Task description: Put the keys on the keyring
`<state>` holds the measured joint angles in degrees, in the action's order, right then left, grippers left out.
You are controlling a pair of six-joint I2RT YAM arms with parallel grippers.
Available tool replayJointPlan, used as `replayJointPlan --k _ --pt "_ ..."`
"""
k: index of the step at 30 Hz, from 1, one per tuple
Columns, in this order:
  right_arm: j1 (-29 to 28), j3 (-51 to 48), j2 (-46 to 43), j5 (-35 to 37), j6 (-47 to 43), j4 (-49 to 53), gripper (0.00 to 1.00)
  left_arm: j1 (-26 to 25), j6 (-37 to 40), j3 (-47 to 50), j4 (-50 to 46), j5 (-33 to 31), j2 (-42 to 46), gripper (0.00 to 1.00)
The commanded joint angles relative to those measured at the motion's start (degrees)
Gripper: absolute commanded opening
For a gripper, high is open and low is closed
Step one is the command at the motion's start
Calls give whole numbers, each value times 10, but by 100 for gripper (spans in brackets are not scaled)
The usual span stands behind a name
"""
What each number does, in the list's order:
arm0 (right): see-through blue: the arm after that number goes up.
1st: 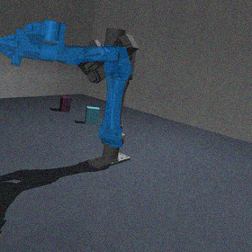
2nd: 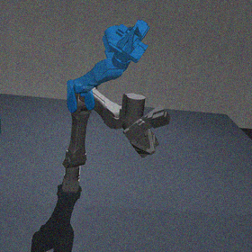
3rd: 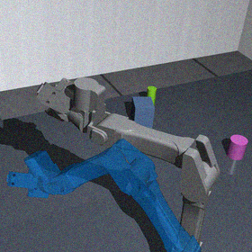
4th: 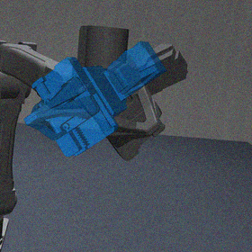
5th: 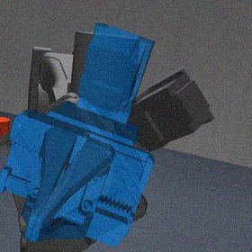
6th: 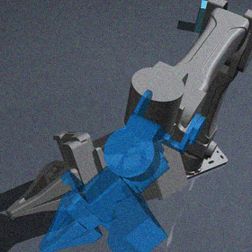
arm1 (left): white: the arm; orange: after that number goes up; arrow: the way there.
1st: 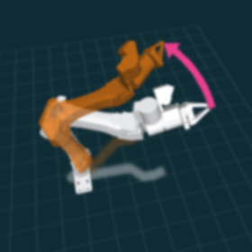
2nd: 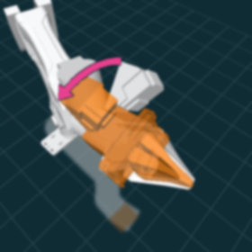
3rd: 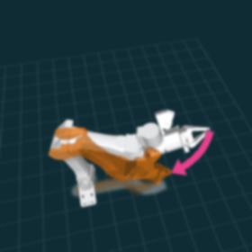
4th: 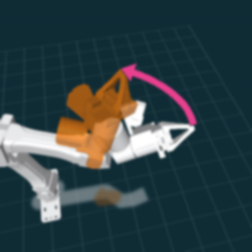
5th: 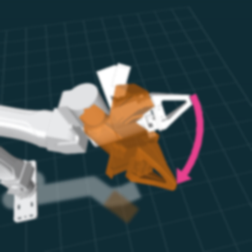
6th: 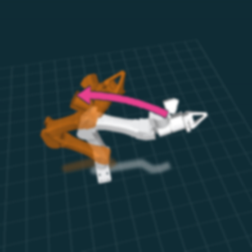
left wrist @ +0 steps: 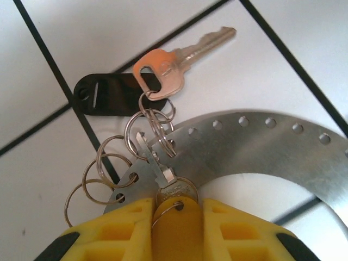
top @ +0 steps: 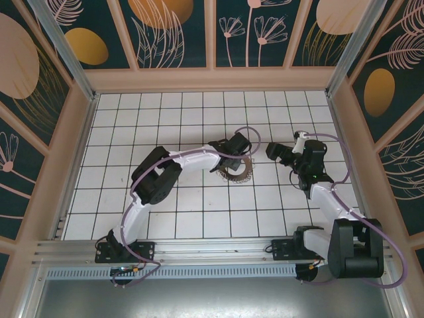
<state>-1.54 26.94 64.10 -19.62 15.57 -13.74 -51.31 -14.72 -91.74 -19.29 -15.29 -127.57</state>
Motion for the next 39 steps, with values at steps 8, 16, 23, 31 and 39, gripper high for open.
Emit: replayJointPlan --k 8,16,23,31,39 --pt "2 44 54 -41 -20 42 89 -22 -14 43 -10 81 73 38" --pt "-55 126 191 -42 -72 101 81 -22 -25 83 30 157 123 39" --pt "-87 186 282 -29 -98 149 60 -20 -34 154 60 140 170 40" --pt "-120 221 329 -35 -113 196 45 -20 -28 216 92 90 241 41" --pt "-134 235 367 -15 -110 209 32 -7 -13 268 108 57 322 41"
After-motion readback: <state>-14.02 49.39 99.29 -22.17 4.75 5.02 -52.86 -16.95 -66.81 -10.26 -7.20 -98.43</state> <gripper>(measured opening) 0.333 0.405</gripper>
